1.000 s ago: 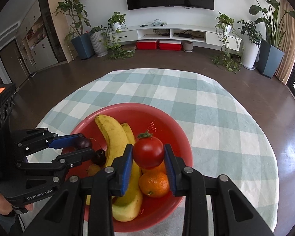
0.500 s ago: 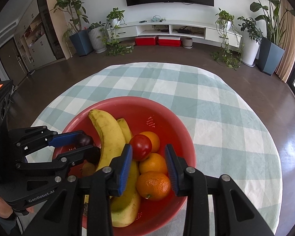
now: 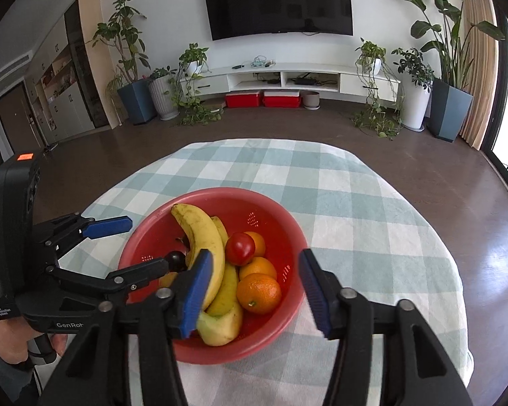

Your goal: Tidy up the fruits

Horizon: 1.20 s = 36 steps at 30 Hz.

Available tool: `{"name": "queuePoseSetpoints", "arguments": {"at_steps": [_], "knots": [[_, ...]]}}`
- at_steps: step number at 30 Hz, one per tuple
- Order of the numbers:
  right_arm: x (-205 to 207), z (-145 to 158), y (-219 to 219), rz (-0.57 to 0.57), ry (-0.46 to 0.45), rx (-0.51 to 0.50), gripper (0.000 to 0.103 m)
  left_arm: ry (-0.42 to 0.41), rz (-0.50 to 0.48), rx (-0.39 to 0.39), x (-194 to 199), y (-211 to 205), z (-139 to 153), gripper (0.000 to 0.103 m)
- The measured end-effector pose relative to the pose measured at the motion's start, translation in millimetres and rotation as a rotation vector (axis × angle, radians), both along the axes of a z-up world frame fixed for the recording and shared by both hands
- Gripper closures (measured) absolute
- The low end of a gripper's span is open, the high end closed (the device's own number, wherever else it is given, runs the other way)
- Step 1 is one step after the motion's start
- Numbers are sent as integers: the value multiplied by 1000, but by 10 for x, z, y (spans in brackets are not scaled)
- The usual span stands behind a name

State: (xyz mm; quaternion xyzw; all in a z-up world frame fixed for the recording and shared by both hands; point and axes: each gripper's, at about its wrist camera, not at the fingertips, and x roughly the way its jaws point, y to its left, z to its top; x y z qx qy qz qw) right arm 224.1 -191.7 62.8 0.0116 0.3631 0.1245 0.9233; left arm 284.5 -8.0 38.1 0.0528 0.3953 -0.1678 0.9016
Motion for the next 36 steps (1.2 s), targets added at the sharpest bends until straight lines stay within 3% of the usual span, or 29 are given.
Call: {"name": "queuePoseSetpoints", "arguments": {"at_steps": [3, 8, 11, 13, 16, 20, 24, 28, 30, 36], "knots": [[-262, 134, -78, -41, -59, 24, 22, -96, 39, 1, -270, 104, 226, 0], [-759, 329, -83, -78, -174, 17, 4, -305, 72, -12, -950, 217, 616, 0], [-1058, 450, -68, -87, -241, 26, 2, -423, 99, 2, -1455, 210, 856, 0], [-1269, 553, -75, -109, -303, 36, 1, -466, 103, -30, -1772, 213, 1006, 0], [-1626, 745, -99, -161, -443, 40, 0, -579, 141, -18, -2287, 182, 1228, 0], [-2102, 1045, -117, -206, -642, 43, 0, -722, 263, 31, -2828, 113, 1484, 0], [-2487, 1289, -97, -249, -787, 25, 0, -679, 276, -24, -3061, 135, 1633, 0], [-2711, 1380, -119, -285, -834, 23, 0, -689, 279, -18, -3262, 96, 1637, 0], [-2710, 1327, -120, -276, -787, 13, 0, -624, 290, -15, -3255, 90, 1581, 0], [-2494, 909, -99, -240, -526, 5, 0, -482, 327, 58, -3196, -5, 1099, 0]]}}
